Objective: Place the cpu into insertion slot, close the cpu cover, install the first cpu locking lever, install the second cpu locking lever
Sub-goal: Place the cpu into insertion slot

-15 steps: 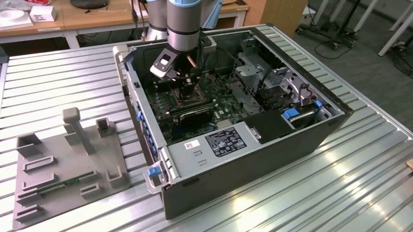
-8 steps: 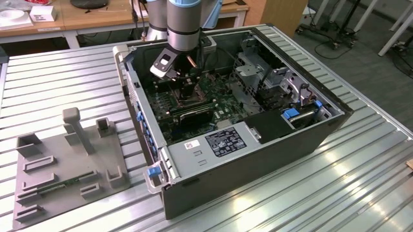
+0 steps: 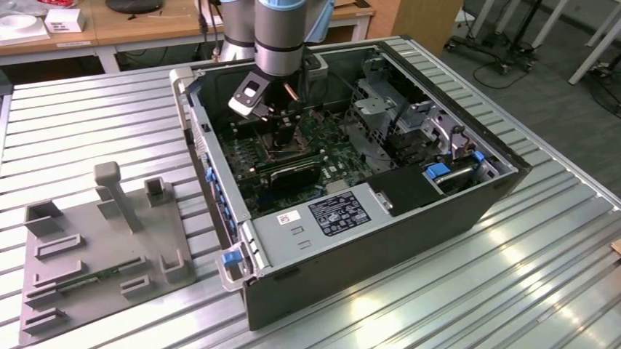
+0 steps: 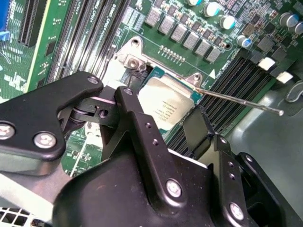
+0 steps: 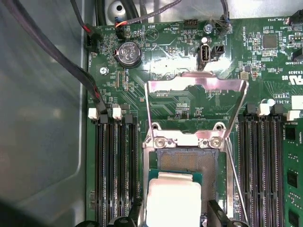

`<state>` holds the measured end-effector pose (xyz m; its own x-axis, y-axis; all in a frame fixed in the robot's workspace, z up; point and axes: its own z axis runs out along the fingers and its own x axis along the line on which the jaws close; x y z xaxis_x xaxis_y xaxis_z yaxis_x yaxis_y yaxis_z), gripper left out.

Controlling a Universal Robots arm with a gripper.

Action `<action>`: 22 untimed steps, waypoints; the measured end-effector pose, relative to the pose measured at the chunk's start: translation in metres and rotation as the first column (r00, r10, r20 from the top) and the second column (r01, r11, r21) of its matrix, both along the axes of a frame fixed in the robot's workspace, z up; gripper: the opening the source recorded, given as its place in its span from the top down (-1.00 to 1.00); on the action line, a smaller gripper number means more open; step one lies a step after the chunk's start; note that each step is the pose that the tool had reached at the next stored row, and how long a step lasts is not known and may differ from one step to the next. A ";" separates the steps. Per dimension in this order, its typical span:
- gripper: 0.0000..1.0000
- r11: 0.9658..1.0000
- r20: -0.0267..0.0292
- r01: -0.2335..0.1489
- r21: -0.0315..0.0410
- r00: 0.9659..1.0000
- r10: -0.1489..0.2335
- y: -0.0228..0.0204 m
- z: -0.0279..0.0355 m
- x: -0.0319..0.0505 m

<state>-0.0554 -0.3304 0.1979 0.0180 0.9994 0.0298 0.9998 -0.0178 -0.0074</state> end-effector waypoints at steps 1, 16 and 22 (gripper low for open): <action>-0.27 1.000 0.000 0.000 0.000 1.000 0.000 0.0001 0.0000 0.0007; -0.27 1.000 -0.024 0.000 0.002 1.000 0.000 0.0005 0.0013 0.0058; -0.27 1.000 -0.034 0.000 0.002 0.999 0.000 0.0006 0.0012 0.0080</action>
